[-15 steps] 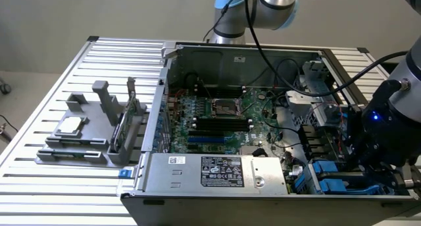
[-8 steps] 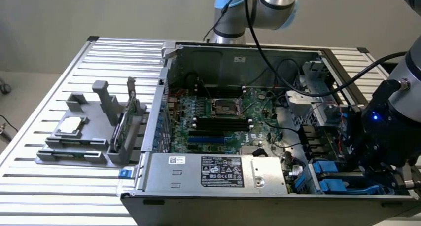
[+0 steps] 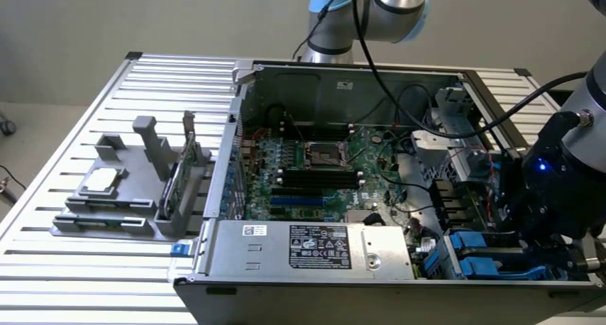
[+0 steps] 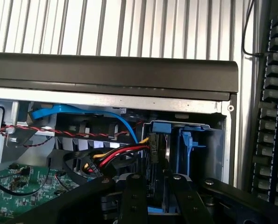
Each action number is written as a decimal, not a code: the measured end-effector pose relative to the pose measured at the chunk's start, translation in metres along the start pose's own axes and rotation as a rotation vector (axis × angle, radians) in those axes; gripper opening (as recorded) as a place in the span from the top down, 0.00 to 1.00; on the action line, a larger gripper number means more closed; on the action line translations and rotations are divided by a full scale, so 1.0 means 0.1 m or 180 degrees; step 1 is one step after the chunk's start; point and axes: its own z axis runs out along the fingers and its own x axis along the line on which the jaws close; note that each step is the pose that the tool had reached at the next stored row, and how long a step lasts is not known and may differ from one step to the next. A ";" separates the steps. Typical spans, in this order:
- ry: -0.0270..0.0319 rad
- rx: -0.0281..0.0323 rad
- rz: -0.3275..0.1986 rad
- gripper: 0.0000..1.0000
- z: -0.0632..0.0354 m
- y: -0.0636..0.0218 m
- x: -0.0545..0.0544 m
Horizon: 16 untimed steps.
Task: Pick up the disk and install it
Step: 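Insert the first disk wire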
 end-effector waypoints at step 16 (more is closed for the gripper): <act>-0.0001 0.0000 0.0006 0.75 -0.087 0.028 -0.01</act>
